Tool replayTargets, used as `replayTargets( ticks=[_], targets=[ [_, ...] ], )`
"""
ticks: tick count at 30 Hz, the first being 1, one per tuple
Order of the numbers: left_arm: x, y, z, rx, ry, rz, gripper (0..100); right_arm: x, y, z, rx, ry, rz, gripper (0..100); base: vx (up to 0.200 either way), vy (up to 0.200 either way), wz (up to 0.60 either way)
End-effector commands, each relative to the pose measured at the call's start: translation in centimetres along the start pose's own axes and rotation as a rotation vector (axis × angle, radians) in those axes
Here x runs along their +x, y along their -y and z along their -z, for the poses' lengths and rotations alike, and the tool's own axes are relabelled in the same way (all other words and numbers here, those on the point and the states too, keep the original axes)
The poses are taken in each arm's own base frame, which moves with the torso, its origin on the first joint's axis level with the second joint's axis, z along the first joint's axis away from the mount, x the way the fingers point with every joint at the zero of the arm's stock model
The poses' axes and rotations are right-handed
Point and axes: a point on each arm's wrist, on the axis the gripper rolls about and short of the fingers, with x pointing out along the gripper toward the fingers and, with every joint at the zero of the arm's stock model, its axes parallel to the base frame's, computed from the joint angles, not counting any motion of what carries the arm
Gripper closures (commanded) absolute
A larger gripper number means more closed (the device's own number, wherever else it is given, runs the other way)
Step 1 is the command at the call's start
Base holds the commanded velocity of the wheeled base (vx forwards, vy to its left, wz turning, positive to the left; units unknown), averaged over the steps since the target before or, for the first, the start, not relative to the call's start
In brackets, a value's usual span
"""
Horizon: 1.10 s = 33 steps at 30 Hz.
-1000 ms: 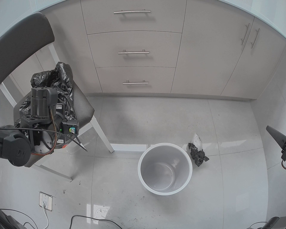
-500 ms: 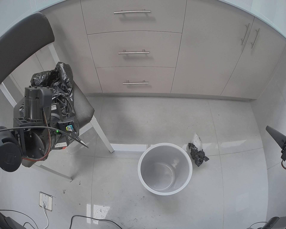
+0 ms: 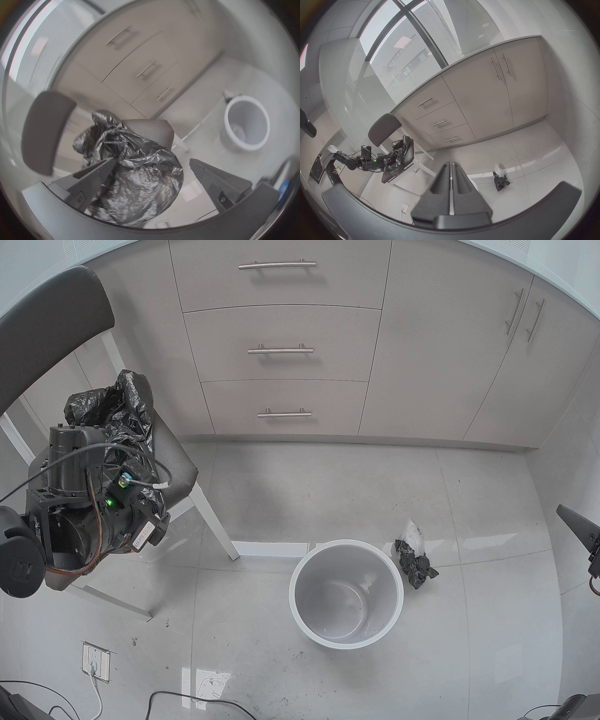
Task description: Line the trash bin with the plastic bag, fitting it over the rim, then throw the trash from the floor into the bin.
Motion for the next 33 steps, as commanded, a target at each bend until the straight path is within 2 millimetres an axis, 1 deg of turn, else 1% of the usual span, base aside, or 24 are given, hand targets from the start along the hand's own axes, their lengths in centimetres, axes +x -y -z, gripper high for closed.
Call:
replayTargets(
  ticks=[1,2,5,6,7,8,9,10,12,15,16,18,19,20,21,22,26,27,28,30,31,33],
  targets=[
    [0.9,-3.9,1.6,-0.497,0.044,0.051,0,0.2,0.1,0.1,0.001,-0.008,0.001,100,0.0,0.0,0.0],
    [0.7,-5.2,2.4,-0.595,0.049,0.036,0,0.2,0.1,0.2,0.002,-0.011,0.002,100,0.0,0.0,0.0],
    [0.8,-7.5,4.1,-0.719,0.032,-0.013,0,0.2,0.1,0.1,0.001,-0.008,0.002,100,0.0,0.0,0.0],
    [1.0,-8.6,5.1,-0.783,0.024,-0.035,0,0.2,0.1,0.2,0.002,-0.009,0.003,100,0.0,0.0,0.0],
    [1.0,-9.4,5.7,-0.82,0.021,-0.046,0,0.2,0.1,0.2,0.002,-0.009,0.003,100,0.0,0.0,0.0],
    [1.0,-9.5,5.9,-0.825,0.02,-0.049,0,0.2,0.1,0.2,0.002,-0.01,0.001,100,0.0,0.0,0.0],
    [0.9,-10.9,7.2,-0.873,0.014,-0.066,0,0.2,0.1,0.2,0.002,-0.01,0.001,100,0.0,0.0,0.0],
    [0.7,-11.6,8.1,-0.889,0.011,-0.079,0,0.2,0.1,0.2,0.002,-0.011,0.002,100,0.0,0.0,0.0],
    [0.2,-12.6,9.3,-0.911,0.005,-0.099,0,0.2,0.1,0.2,0.002,-0.011,0.002,100,0.0,0.0,0.0],
    [-0.1,-12.9,9.6,-0.917,0.008,-0.102,0,0.2,0.1,0.2,0.002,-0.013,0.002,100,0.0,0.0,0.0],
    [-1.1,-13.4,10.2,-0.929,0.029,-0.094,0,0.2,0.1,0.3,0.002,-0.014,0.003,100,0.0,0.0,0.0],
    [-1.9,-13.3,10.4,-0.933,0.042,-0.074,0,0.2,0.1,0.2,0.002,-0.013,0.002,100,0.0,0.0,0.0],
    [-1.9,-13.3,10.4,-0.933,0.042,-0.074,0,0.2,0.1,0.2,0.002,-0.013,0.002,100,0.0,0.0,0.0],
    [-2.7,-13.0,10.5,-0.932,0.057,-0.056,0,0.2,0.1,0.2,0.002,-0.013,0.002,100,0.0,0.0,0.0],
    [-2.8,-12.9,10.5,-0.931,0.057,-0.051,0,0.2,0.1,0.2,0.002,-0.013,0.002,100,0.0,0.0,0.0],
    [-3.6,-12.6,10.5,-0.93,0.069,-0.04,0,0.2,0.1,0.2,0.001,-0.008,0.001,100,0.0,0.0,0.0],
    [-5.1,-11.3,11.1,-0.917,0.044,-0.027,0,0.2,0.1,0.2,0.002,-0.011,0.002,100,0.0,0.0,0.0],
    [-5.1,-11.3,11.1,-0.917,0.044,-0.027,0,0.2,0.1,0.2,0.002,-0.011,0.002,100,0.0,0.0,0.0],
    [-5.1,-11.2,11.5,-0.907,0.027,-0.033,0,0.2,0.1,0.2,0.002,-0.011,0.003,100,0.0,0.0,0.0],
    [-4.9,-11.6,13.0,-0.887,-0.022,-0.073,0,0.2,0.1,0.2,0.002,-0.011,0.002,100,0.0,0.0,0.0],
    [-4.8,-11.6,13.2,-0.887,-0.03,-0.079,0,0.2,0.1,0.2,0.002,-0.01,0.001,100,0.0,0.0,0.0],
    [-4.0,-12.6,14.9,-0.885,-0.077,-0.109,0,0.1,0.1,0.2,0.001,-0.006,0.002,100,0.0,0.0,0.0]
  ],
)
